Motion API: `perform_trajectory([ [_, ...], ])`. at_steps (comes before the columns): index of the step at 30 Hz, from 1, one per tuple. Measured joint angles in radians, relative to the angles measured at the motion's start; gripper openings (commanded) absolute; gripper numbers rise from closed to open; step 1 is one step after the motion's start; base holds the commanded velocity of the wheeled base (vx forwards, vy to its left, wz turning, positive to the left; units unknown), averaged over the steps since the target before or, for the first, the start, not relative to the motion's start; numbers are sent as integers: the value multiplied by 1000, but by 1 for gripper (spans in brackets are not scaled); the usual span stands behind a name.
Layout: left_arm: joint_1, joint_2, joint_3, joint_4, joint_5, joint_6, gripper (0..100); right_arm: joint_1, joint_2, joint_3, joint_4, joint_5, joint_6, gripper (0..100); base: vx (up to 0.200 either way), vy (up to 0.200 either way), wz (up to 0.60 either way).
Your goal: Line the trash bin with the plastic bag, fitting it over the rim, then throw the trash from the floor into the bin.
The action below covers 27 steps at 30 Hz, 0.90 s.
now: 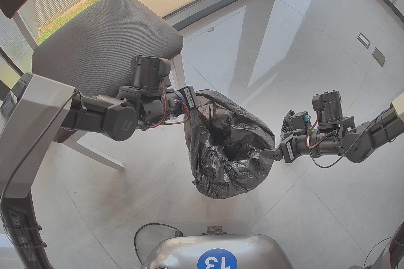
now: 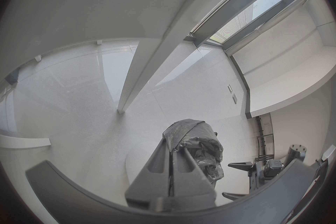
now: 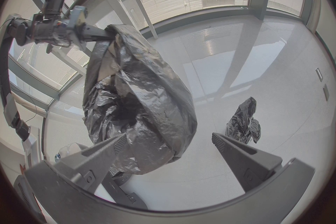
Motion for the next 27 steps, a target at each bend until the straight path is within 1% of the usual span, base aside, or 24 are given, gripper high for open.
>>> perform_trajectory([
  [6, 13, 26, -40, 12, 1, 3, 0, 19, -39, 19, 0, 0, 1, 100, 0, 0, 0],
  [7, 14, 27, -43, 17, 2, 4, 100, 19, -42, 21, 0, 0, 1, 100, 0, 0, 0],
  [10, 15, 32, -51, 36, 1, 6, 100, 21, -50, 23, 0, 0, 2, 100, 0, 0, 0],
  [20, 15, 37, -69, 35, 4, 6, 100, 23, -53, 15, -1, 0, -10, 100, 0, 0, 0],
  [27, 2, 17, -57, 43, 23, 25, 100, 33, -35, -26, -13, 0, -13, 100, 0, 0, 0],
])
